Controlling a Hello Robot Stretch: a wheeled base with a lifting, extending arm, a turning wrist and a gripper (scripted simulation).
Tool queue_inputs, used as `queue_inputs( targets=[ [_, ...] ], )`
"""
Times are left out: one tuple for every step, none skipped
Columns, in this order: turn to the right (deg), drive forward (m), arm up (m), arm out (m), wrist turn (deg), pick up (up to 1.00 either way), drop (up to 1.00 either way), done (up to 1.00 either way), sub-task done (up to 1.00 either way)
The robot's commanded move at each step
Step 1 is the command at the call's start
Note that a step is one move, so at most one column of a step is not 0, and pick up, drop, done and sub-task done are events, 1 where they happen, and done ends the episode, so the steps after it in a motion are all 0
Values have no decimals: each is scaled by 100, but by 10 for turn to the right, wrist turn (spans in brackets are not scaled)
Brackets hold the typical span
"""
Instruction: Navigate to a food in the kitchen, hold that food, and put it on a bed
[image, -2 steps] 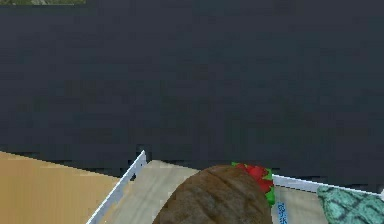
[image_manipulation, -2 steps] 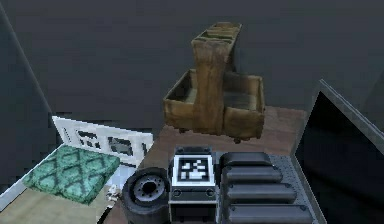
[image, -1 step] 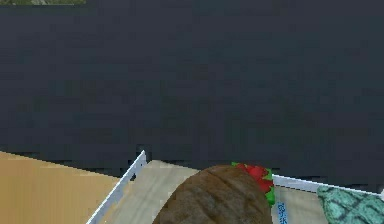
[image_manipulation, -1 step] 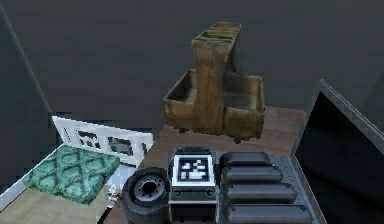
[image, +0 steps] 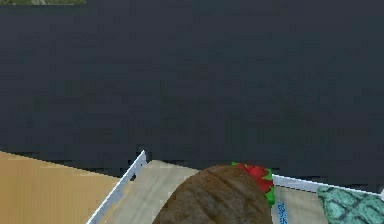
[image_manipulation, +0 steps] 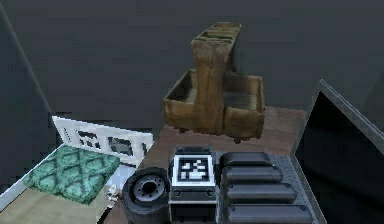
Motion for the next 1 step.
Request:
queue_inputs(
  targets=[
    [450,0,0,0,0,0,0,0,0]
  ],
)
